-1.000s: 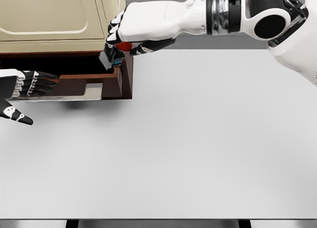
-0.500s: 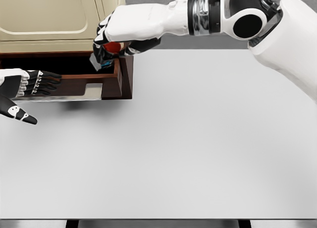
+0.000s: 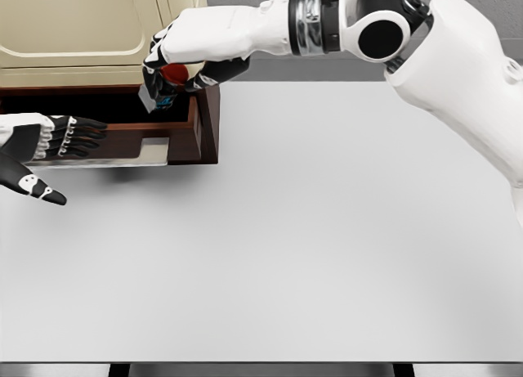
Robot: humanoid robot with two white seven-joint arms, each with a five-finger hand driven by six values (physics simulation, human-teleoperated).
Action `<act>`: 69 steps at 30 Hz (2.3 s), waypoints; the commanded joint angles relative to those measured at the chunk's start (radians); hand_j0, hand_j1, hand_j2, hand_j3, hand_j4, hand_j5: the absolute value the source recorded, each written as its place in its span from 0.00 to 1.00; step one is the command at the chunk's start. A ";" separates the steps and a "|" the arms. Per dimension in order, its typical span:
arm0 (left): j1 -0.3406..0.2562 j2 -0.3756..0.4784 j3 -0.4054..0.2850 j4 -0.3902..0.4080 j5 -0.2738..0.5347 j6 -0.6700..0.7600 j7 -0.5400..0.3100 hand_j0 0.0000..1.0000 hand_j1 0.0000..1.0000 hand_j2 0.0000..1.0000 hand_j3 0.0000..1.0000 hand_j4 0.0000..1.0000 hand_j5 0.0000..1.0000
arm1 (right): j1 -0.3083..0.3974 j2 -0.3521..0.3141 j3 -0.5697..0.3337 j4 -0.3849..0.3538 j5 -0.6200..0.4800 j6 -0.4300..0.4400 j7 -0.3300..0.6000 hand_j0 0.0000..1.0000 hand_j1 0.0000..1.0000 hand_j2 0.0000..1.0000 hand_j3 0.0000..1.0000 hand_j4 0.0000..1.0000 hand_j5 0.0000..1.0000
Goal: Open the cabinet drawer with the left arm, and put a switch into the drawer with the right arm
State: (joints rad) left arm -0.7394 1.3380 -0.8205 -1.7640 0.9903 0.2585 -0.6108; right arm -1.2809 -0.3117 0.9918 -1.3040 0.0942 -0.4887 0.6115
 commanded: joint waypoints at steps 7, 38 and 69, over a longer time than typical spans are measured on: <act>0.002 -0.022 0.003 0.000 0.004 -0.001 0.000 1.00 1.00 1.00 1.00 1.00 1.00 | -0.002 0.025 0.008 0.048 0.009 0.004 -0.001 0.55 0.55 0.55 0.55 0.55 0.55; 0.011 -0.017 -0.005 0.000 0.021 0.137 0.000 1.00 1.00 1.00 1.00 1.00 1.00 | -0.017 0.122 0.047 0.216 0.038 0.002 -0.001 0.55 0.55 0.55 0.55 0.55 0.55; -0.118 -0.011 0.006 0.000 0.137 0.257 0.000 1.00 1.00 1.00 1.00 1.00 1.00 | 0.156 -0.438 -0.076 -0.081 0.021 -0.122 -0.001 1.00 1.00 1.00 1.00 1.00 1.00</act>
State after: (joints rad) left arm -0.8755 1.3163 -0.8479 -1.7667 1.0670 0.5480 -0.6198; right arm -1.1153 -0.7040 0.9207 -1.3868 0.1212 -0.6133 0.6115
